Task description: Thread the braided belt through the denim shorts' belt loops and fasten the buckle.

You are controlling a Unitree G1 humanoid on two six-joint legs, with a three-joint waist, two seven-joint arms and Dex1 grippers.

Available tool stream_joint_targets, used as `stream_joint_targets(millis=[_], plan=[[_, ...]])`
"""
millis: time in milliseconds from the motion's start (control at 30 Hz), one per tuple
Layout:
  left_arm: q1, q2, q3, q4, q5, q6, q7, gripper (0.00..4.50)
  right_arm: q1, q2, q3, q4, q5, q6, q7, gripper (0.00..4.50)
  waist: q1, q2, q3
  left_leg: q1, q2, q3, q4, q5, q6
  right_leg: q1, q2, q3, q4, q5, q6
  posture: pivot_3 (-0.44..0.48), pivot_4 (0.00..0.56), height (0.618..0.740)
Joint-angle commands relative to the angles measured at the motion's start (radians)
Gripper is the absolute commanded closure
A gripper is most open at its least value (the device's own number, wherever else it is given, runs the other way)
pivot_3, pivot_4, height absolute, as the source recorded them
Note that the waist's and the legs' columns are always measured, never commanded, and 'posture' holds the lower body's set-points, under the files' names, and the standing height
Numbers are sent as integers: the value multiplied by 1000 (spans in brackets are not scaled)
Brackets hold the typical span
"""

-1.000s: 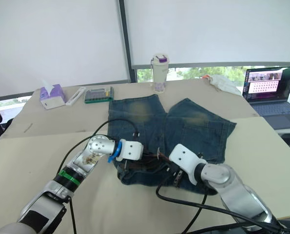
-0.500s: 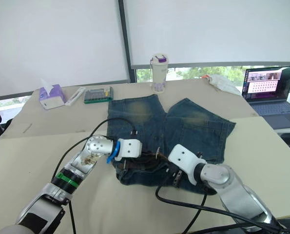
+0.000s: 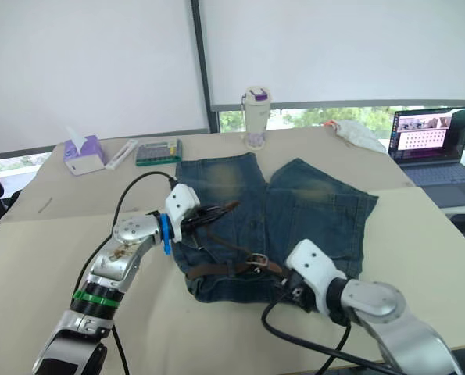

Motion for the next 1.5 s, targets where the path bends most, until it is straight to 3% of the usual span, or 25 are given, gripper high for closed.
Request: stream_joint_targets(millis=[33,233,267,733,1033,1267,1400,1500], plan=[[35,-9,12,-87,-22,49,48,4500,-51,20,-38,-28,75,30,1,2337,-1,0,0,0,0,0,0,0,0,0,0,0,0,0,0,0,150,740],[98,-27,-5,-162,-19,98,96,4500,-140,63,106,128,4,-16,-77,4304,4,0,0,0,0,0,0,0,0,0,0,0,0,0,0,0,150,740],[105,-27,-7,-171,-20,103,99,4500,-152,71,126,151,-6,-26,-86,4463,5,0,0,0,0,0,0,0,0,0,-1,0,0,0,0,0,150,740],[128,-23,0,-200,-22,128,138,4500,-222,70,275,298,-102,-83,-95,4463,1,0,0,0,0,0,0,0,-1,-1,-1,0,0,0,0,0,150,740],[152,-48,10,-165,-23,103,173,4500,-256,138,276,287,-83,-80,-89,4463,0,0,0,0,0,0,-1,0,-1,-1,-1,0,0,0,0,0,150,740],[148,-54,49,-145,-36,122,210,4500,-244,116,290,271,-78,-69,-63,4463,0,0,0,0,0,0,-1,0,-1,-1,-1,0,0,0,0,0,150,740],[147,-56,64,-139,-49,128,227,4500,-259,149,229,288,-80,-65,-111,4463,0,0,0,0,0,0,-1,0,-1,-1,-1,0,0,0,0,0,150,740],[129,-86,133,-133,-88,184,304,4500,-224,123,219,241,-23,-56,-48,4463,1,0,0,0,0,0,-1,0,-1,-1,-1,0,0,0,0,0,150,740]])
